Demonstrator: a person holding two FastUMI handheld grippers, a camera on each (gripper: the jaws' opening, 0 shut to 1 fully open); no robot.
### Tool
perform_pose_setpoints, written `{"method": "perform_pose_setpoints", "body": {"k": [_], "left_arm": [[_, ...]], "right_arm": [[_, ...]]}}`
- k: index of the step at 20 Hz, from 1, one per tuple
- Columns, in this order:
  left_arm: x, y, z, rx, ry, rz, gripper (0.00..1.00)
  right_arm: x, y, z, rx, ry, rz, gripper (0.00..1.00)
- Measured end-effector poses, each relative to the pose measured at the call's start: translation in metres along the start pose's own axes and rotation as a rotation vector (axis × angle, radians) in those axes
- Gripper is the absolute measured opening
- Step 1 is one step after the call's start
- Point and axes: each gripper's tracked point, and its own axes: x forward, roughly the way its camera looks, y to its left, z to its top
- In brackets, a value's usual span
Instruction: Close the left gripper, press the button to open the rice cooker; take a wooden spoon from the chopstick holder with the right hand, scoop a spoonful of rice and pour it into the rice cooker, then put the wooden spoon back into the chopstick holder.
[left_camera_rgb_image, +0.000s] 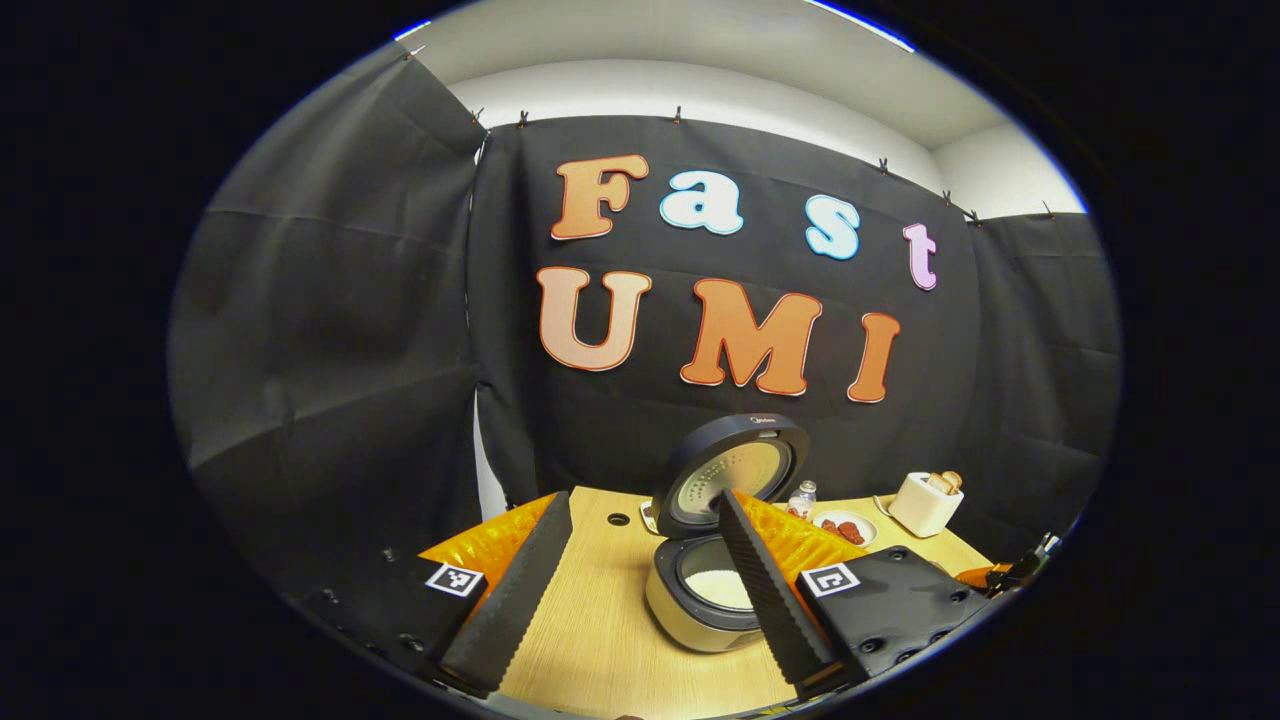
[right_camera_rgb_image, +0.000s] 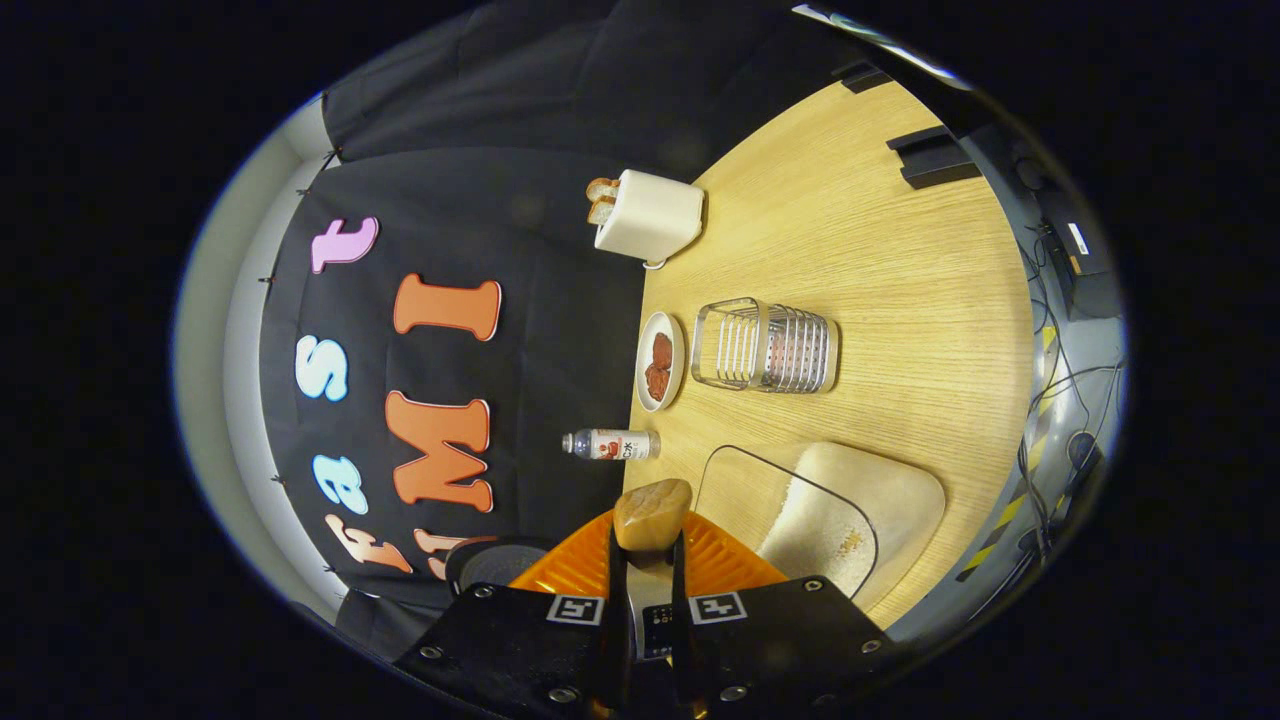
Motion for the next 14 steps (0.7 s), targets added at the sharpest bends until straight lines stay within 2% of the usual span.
{"method": "perform_pose_setpoints", "body": {"k": [5, 8, 14], "left_arm": [[0.000, -0.002, 0.004, 0.001, -0.011, -0.012, 0.99], [-0.002, -0.002, 0.008, -0.003, -0.022, -0.017, 0.99], [-0.007, 0.008, 0.008, 0.002, -0.028, -0.006, 1.00]], "right_arm": [[-0.006, 0.025, -0.003, 0.068, 0.007, 0.029, 0.17], [-0.008, 0.041, -0.007, 0.068, 0.017, 0.036, 0.17], [-0.004, 0.100, -0.015, 0.058, 0.031, 0.106, 0.17]]}}
